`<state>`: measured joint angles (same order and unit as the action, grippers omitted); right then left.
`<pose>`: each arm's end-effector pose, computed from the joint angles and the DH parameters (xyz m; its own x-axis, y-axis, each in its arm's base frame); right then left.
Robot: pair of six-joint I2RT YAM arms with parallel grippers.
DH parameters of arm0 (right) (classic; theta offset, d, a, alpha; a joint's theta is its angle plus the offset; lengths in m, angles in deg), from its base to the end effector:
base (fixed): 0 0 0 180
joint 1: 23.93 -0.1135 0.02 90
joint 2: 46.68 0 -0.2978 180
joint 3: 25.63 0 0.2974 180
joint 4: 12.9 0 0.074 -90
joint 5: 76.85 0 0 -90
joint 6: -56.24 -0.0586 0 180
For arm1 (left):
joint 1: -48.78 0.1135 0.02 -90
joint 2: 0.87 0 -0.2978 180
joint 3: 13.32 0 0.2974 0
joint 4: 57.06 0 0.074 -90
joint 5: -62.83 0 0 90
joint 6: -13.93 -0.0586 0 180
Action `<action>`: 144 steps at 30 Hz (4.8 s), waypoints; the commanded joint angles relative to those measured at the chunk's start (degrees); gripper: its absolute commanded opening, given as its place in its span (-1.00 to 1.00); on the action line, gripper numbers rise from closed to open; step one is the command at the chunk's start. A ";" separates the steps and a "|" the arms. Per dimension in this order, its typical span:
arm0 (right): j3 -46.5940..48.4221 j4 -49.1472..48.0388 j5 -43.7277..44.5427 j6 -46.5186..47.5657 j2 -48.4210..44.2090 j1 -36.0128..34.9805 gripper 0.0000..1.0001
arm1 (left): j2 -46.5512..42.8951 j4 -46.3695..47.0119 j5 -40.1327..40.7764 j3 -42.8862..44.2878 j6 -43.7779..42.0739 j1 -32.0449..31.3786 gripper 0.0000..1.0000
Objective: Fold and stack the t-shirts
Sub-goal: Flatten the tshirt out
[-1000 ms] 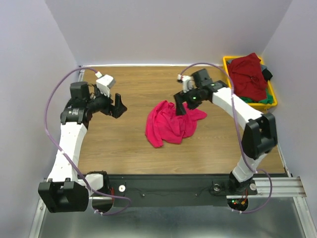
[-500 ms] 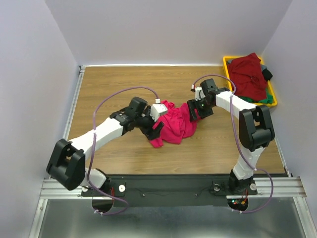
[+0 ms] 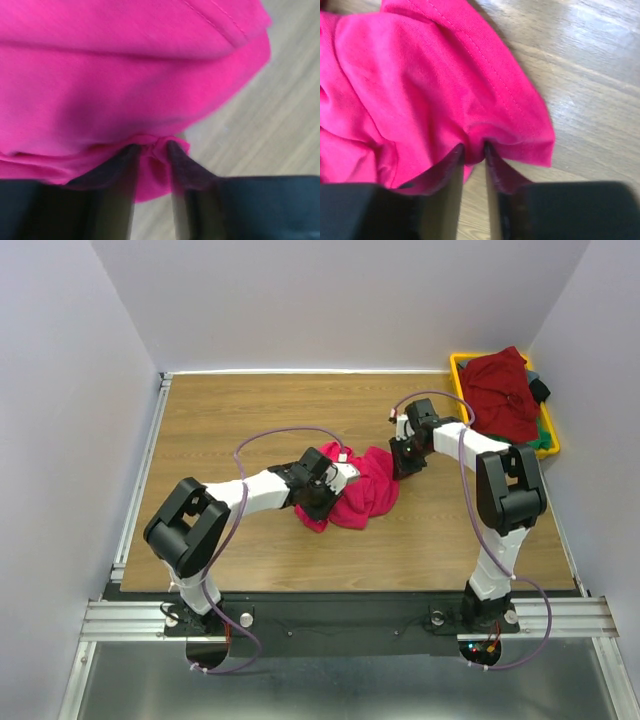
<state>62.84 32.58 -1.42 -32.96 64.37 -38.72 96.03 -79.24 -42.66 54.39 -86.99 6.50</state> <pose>0.4317 0.1292 0.1560 -0.8920 -0.2495 -0.3769 -0.3504 0.9084 0.2281 0.2831 -0.2786 0.1622 -0.4213 0.6299 -0.6525 0.8672 0.4904 -0.0866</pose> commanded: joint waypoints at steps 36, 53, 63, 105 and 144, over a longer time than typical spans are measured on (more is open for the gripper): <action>8.22 2.72 11.75 8.95 -20.24 8.63 -0.99 | 1.64 -22.25 -13.42 41.05 -25.22 46.68 -1.00; 1.92 -2.38 18.44 19.68 -37.04 9.95 -0.99 | -33.87 -8.17 -13.43 17.33 -25.99 53.96 -1.00; 7.87 -3.70 10.35 14.41 -22.12 9.87 -0.99 | -36.44 -9.06 -12.47 6.68 -30.83 54.06 -1.00; 4.20 1.40 4.19 15.20 -5.41 -21.94 0.37 | -13.41 -7.74 -3.50 12.22 -17.30 54.06 -1.00; 27.93 4.21 21.86 21.26 -23.24 -3.76 -0.99 | -21.83 -18.19 -17.56 23.22 -32.93 53.97 -1.00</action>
<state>89.57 34.51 18.74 -13.53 43.32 -43.24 80.10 -95.02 -56.49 77.36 -113.70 60.14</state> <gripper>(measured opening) 0.035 0.019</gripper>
